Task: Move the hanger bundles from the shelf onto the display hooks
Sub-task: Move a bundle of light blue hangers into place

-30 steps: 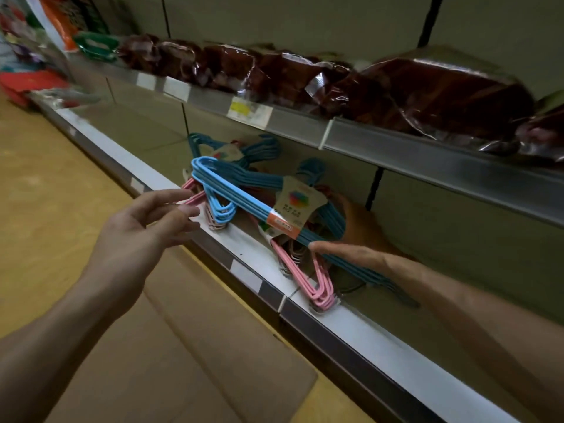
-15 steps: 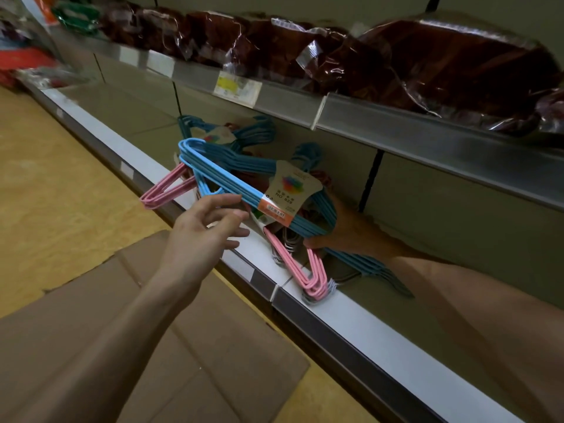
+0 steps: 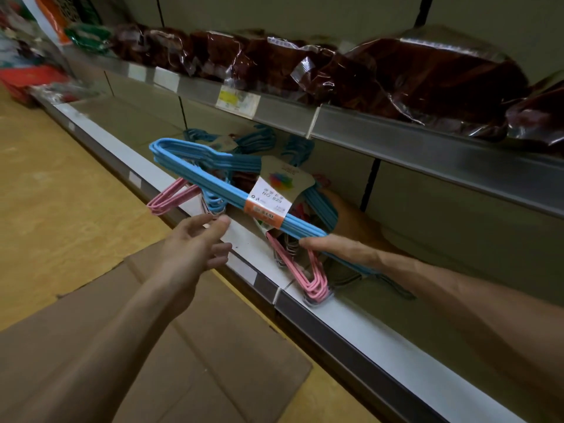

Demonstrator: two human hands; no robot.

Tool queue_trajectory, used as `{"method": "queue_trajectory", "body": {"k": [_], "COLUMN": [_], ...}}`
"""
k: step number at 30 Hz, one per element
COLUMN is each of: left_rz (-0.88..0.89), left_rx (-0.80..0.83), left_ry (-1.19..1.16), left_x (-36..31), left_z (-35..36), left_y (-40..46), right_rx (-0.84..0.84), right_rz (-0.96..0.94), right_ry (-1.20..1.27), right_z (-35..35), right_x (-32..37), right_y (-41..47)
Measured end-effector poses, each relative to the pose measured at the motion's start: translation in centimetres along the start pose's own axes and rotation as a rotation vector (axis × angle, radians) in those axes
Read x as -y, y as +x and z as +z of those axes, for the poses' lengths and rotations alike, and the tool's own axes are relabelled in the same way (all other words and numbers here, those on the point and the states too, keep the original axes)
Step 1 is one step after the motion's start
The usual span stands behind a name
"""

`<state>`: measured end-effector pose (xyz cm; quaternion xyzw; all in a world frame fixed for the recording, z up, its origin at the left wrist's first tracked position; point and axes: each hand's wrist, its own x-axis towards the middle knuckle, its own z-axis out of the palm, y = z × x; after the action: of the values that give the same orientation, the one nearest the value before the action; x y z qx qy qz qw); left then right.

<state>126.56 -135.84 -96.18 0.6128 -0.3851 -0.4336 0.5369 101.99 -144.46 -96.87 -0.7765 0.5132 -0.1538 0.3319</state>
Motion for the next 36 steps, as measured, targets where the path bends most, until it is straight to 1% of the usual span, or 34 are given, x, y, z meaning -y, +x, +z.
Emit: {"method": "queue_trajectory", "body": {"k": [1, 2, 4, 6, 7, 10, 12, 14, 19, 21, 23, 26, 27, 28, 30, 32, 34, 36], "left_rz": [-0.034, -0.060, -0.063, -0.045, -0.033, 0.037, 0.071, 0.132, 0.259, 0.290, 0.311, 0.335, 0.333, 0.325, 0.306, 0.292, 0.294, 0.292], "left_rx": [-0.022, -0.041, -0.090, -0.182, -0.233, -0.397, -0.506, -0.604, -0.730, -0.701, -0.653, -0.646, -0.637, -0.625, -0.589, -0.557, -0.546, -0.544], "left_ry": [-0.094, -0.189, -0.350, -0.502, -0.579, -0.762, -0.803, -0.766, -0.690, -0.698, -0.722, -0.739, -0.746, -0.750, -0.756, -0.763, -0.768, -0.774], "left_x": [-0.2, -0.4, -1.0, -1.5, -1.7, -2.5, -2.8, -3.1, -4.1, -4.5, -4.9, -5.3, -5.3, -5.3, -5.1, -4.8, -4.4, -4.0], "left_z": [-0.2, -0.4, -0.9, -1.6, -2.1, -4.6, -6.7, -9.3, -15.8, -18.5, -21.0, -24.1, -24.9, -25.6, -26.9, -27.7, -28.2, -28.5], "left_y": [0.0, 0.0, -0.1, -0.2, -0.3, -0.2, -0.5, -1.1, -3.2, -4.2, -5.2, -6.8, -7.3, -7.8, -8.9, -10.0, -10.9, -11.8], "right_rx": [0.061, 0.034, -0.057, -0.132, -0.144, -0.122, -0.101, -0.089, -0.019, 0.054, 0.137, 0.224, 0.278, 0.366, 0.648, 0.888, 1.034, 1.084], "right_rz": [0.019, 0.006, -0.094, -0.131, -0.140, -0.212, -0.237, -0.261, -0.288, -0.307, -0.298, -0.209, -0.160, -0.109, 0.001, 0.099, 0.142, 0.144], "right_ry": [0.023, 0.025, 0.045, -0.090, -0.148, -0.169, -0.145, -0.119, -0.020, 0.065, 0.242, 0.462, 0.529, 0.612, 0.773, 0.813, 0.843, 0.861], "right_z": [0.3, 0.6, 1.3, 2.3, 3.1, 5.4, 6.6, 8.0, 11.7, 13.1, 14.2, 16.2, 16.8, 17.2, 18.0, 18.8, 19.9, 21.0], "right_x": [0.8, 1.4, 2.6, 4.0, 4.9, 7.5, 9.2, 10.8, 14.9, 16.2, 17.4, 18.6, 18.9, 19.2, 20.0, 20.7, 21.5, 22.3], "right_y": [-0.4, -0.6, -1.0, -1.4, -1.6, -2.1, -2.3, -2.6, -3.6, -3.8, -3.9, -3.3, -3.0, -2.9, -2.7, -2.7, -2.9, -3.3]}}
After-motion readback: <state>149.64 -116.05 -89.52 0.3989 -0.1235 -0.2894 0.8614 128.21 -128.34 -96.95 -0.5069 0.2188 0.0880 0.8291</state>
